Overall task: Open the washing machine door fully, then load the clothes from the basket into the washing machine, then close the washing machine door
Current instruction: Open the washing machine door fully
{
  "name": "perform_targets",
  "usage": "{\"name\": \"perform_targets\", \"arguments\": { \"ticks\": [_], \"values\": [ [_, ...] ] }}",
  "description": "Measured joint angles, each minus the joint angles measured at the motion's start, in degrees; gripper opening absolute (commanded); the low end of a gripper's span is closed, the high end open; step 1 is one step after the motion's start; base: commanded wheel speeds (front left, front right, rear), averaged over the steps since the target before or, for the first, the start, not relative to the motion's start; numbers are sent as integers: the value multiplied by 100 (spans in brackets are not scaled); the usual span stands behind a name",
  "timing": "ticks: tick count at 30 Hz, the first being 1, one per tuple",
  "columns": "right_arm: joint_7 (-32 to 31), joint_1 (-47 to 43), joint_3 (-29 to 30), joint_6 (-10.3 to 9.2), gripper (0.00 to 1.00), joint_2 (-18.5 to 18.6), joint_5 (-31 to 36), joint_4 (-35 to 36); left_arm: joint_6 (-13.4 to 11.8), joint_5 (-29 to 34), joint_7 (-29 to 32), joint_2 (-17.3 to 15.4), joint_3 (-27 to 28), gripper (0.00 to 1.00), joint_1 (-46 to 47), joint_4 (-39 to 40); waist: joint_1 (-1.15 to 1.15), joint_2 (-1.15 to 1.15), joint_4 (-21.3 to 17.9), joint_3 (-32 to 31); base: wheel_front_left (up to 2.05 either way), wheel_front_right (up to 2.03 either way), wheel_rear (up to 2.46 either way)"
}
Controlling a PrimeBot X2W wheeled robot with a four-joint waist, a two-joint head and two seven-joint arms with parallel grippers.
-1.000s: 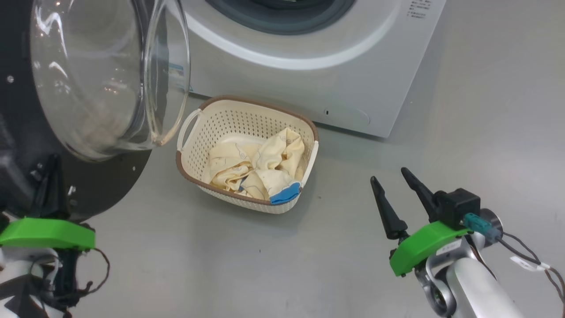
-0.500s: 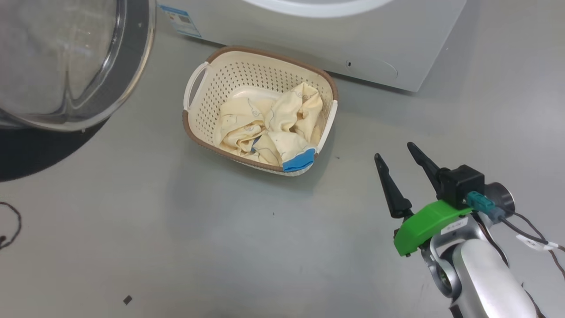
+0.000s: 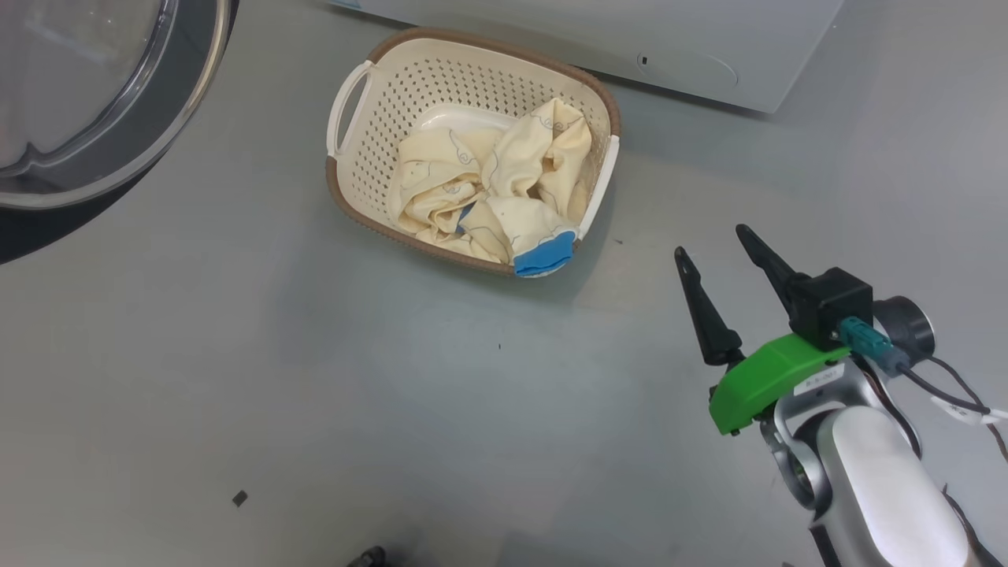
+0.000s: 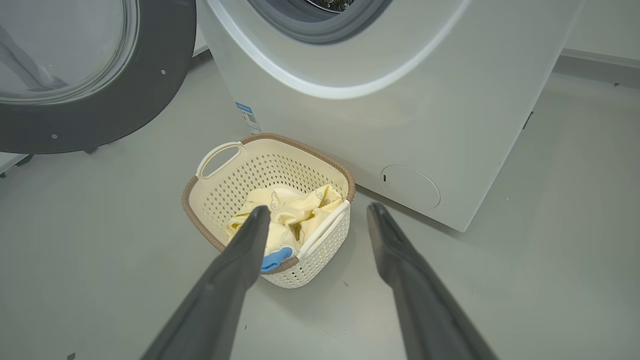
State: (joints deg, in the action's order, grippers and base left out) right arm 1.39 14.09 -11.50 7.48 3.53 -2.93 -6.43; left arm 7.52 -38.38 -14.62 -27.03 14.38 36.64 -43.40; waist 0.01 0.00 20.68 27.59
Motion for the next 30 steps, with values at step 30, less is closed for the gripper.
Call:
{"name": "perform_targets", "arguments": {
  "ticks": [30],
  "values": [
    [691,-127,52,0,100,-2,-552,-430,0,-211,0,-64,-918,0,-1069,1039,-1,0,-410,-1108,0,0,0]
  ]
}}
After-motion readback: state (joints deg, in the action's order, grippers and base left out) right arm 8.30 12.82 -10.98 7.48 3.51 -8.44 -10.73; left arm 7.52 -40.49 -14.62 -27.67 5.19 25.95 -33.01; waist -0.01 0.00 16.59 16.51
